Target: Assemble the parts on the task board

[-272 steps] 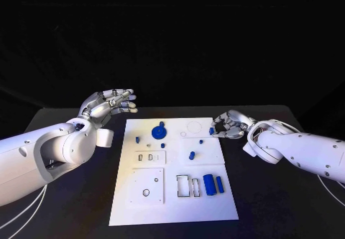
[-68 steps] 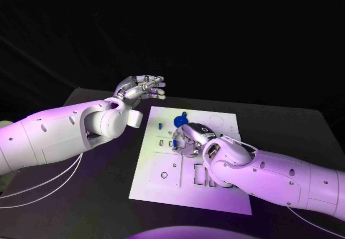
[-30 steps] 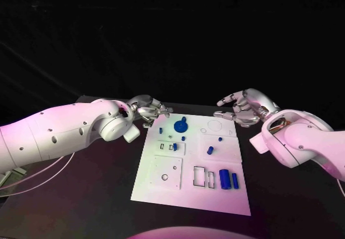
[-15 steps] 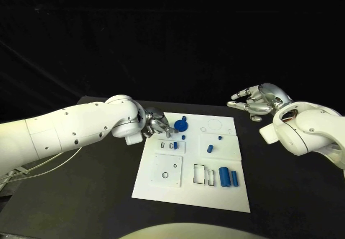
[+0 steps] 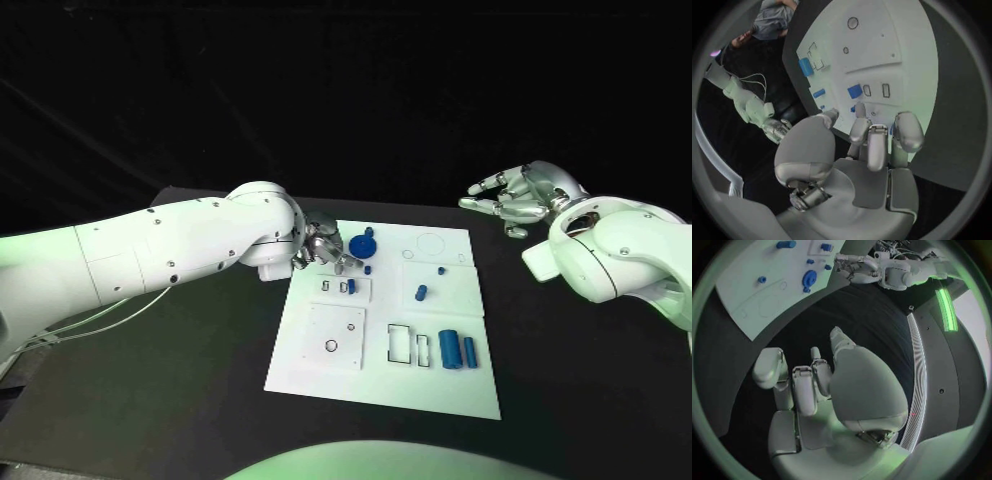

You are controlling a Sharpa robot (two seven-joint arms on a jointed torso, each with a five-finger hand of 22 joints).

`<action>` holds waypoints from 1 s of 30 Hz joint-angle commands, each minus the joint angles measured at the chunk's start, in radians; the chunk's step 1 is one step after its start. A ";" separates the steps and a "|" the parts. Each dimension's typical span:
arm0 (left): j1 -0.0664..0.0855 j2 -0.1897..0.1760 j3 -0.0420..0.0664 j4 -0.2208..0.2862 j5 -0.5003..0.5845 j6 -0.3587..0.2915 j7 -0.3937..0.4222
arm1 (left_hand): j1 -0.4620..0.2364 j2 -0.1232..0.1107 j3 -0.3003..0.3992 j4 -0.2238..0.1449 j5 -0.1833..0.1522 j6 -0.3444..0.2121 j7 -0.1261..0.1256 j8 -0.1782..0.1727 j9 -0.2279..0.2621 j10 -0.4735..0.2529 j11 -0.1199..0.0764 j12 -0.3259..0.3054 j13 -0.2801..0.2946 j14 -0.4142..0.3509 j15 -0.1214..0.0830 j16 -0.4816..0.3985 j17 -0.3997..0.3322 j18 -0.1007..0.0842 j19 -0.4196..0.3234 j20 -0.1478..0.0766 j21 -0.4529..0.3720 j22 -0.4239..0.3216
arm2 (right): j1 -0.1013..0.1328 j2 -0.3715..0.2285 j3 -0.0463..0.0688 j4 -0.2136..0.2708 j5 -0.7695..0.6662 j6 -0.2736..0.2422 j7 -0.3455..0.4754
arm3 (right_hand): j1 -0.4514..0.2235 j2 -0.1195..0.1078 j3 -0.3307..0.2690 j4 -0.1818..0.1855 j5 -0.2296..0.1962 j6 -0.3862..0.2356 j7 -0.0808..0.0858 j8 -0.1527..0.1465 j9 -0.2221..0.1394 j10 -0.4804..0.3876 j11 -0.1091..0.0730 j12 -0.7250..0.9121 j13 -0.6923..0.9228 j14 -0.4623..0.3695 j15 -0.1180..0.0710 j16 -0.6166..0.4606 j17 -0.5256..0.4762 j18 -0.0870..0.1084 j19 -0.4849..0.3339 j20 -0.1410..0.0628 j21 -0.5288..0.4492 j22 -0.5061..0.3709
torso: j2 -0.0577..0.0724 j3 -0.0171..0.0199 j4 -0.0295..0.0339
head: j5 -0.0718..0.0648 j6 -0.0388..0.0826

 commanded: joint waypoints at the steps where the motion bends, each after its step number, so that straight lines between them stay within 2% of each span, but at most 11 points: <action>1: 0.002 0.008 -0.001 -0.006 -0.023 0.063 -0.017 | -0.014 0.002 -0.009 -0.001 -0.003 -0.006 -0.004 0.005 0.003 -0.009 0.002 -0.007 -0.003 0.076 -0.005 -0.006 0.168 -0.013 -0.002 0.000 0.003 -0.004 | 0.001 0.002 0.000 -0.002 -0.008 0.014 -0.013 | -0.008 -0.002 -0.001 0.005 0.001 -0.006 0.003 0.007 0.001 -0.006 0.000 -0.003 0.027 0.065 0.004 -0.003 0.094 0.014 -0.004 -0.001 -0.005 -0.002 | 0.002 -0.0007 -0.0007 | -0.004 -0.001; 5: 0.002 0.016 -0.002 -0.013 -0.023 0.082 -0.019 | -0.026 0.006 -0.023 0.000 -0.004 -0.010 -0.004 0.007 0.009 -0.018 0.003 -0.015 -0.015 0.074 -0.004 -0.008 0.164 -0.011 -0.009 0.000 -0.002 -0.014 | 0.001 0.004 0.000 -0.004 -0.011 0.015 -0.014 | -0.008 -0.002 -0.002 0.006 0.002 -0.007 0.003 0.007 0.001 -0.008 0.000 -0.005 0.025 0.065 0.004 -0.003 0.094 0.015 -0.006 -0.001 -0.008 -0.005 | 0.005 0.0000 -0.0021 | -0.002 -0.003; 9: 0.002 0.029 -0.003 -0.027 -0.022 0.091 -0.019 | -0.029 0.007 -0.026 0.000 -0.004 -0.012 -0.004 0.007 0.010 -0.019 0.003 -0.016 -0.016 0.074 -0.004 -0.009 0.163 -0.011 -0.009 0.000 -0.002 -0.013 | 0.001 0.004 0.000 -0.006 -0.014 0.018 -0.014 | -0.008 -0.003 -0.003 0.006 0.002 -0.008 0.003 0.007 0.001 -0.012 0.000 -0.009 0.020 0.064 0.004 -0.006 0.088 0.017 -0.011 -0.001 -0.017 -0.012 | 0.007 -0.0005 -0.0007 | -0.005 -0.008; 18: 0.002 0.052 -0.008 -0.054 -0.019 0.113 -0.020 | -0.027 0.009 -0.029 -0.002 -0.003 -0.015 -0.003 0.006 0.012 -0.022 0.003 -0.019 -0.020 0.072 -0.004 -0.011 0.159 -0.011 -0.012 0.000 -0.004 -0.017 | 0.000 0.008 0.000 -0.011 -0.016 0.016 -0.012 | -0.007 -0.003 -0.005 0.012 0.002 -0.014 0.004 0.010 0.002 -0.029 0.001 -0.026 0.003 0.058 0.004 -0.016 0.069 0.021 -0.024 0.000 -0.040 -0.030 | 0.018 0.0005 -0.0033 | -0.004 -0.010; 27: 0.001 0.063 -0.018 -0.064 -0.015 0.120 -0.021 | -0.014 0.015 -0.032 -0.003 -0.002 -0.020 -0.003 0.007 0.017 -0.025 0.004 -0.021 -0.021 0.071 -0.003 -0.013 0.157 -0.010 -0.015 0.001 -0.005 -0.020 | 0.000 0.013 -0.001 -0.017 -0.016 0.015 -0.012 | -0.003 -0.003 -0.007 0.015 0.003 -0.018 0.005 0.013 0.002 -0.043 0.002 -0.040 -0.011 0.053 0.005 -0.025 0.053 0.025 -0.035 0.000 -0.060 -0.045 | 0.027 -0.0003 -0.0060 | -0.004 -0.011; 30: 0.001 0.063 -0.019 -0.063 -0.012 0.118 -0.021 | 0.012 0.023 -0.033 -0.005 -0.002 -0.027 -0.001 0.007 0.024 -0.032 0.006 -0.026 -0.027 0.068 -0.001 -0.016 0.152 -0.008 -0.023 0.003 -0.011 -0.032 | -0.001 0.014 -0.001 -0.018 -0.016 0.017 -0.013 | -0.002 -0.002 -0.007 0.015 0.003 -0.018 0.005 0.013 0.002 -0.044 0.002 -0.042 -0.013 0.053 0.005 -0.025 0.053 0.025 -0.035 0.001 -0.061 -0.045 | 0.029 -0.0014 -0.0066 | -0.007 -0.009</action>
